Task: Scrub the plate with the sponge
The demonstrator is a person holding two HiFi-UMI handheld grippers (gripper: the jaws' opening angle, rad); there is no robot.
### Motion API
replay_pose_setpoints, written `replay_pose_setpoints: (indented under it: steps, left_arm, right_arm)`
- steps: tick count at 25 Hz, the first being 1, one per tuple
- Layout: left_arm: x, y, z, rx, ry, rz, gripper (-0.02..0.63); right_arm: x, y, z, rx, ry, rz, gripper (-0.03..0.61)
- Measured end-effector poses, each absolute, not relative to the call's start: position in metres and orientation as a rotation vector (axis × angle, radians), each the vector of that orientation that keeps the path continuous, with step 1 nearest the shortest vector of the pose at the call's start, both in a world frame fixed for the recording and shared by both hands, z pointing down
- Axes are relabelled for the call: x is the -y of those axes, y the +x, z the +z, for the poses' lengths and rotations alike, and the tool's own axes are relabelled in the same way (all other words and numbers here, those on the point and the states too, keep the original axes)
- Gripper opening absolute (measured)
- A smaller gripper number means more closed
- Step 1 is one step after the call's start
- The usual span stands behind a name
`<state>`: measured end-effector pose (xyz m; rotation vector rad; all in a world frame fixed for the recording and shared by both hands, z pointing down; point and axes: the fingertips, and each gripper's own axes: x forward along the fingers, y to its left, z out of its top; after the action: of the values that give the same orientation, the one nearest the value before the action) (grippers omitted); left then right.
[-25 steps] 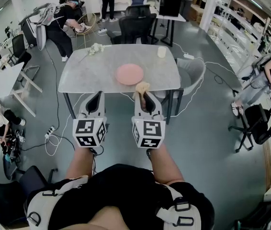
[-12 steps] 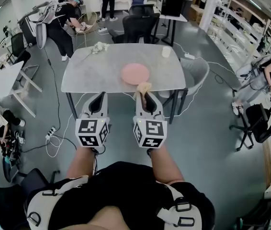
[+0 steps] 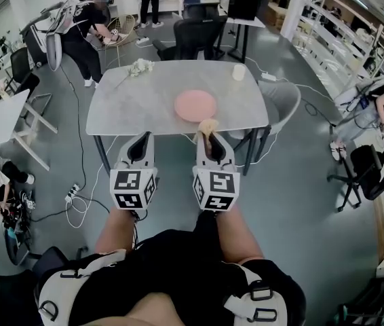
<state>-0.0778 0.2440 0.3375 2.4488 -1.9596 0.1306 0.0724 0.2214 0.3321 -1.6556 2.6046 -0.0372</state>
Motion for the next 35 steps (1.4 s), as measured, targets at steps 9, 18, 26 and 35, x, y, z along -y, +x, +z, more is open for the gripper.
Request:
replay_pose_setpoints:
  steps: [9,18,26,35]
  left_arm:
    - [-0.135,-0.069,0.355,1.988,2.408,0.186,0.005]
    - [0.023,-0.06,0.342,2.033,2.368,0.18,0.005]
    - [0.138,-0.06,0.359,2.033,2.323,0.312,0.005]
    - [0.21,-0.102,0.371,1.988,2.349,0.35,0.005]
  right_arm:
    - [-0.102,0.083,0.356,-2.638,-1.624,-0.129,0.058]
    - [0.059,0.09,0.346,-2.68,-1.565,-0.112,0.058]
    - [0.176,0.091,0.363,-2.734,-1.538,-0.212,0.058]
    - [0.235,0.059,0.374,-2.724,-1.6,-0.259,0.058]
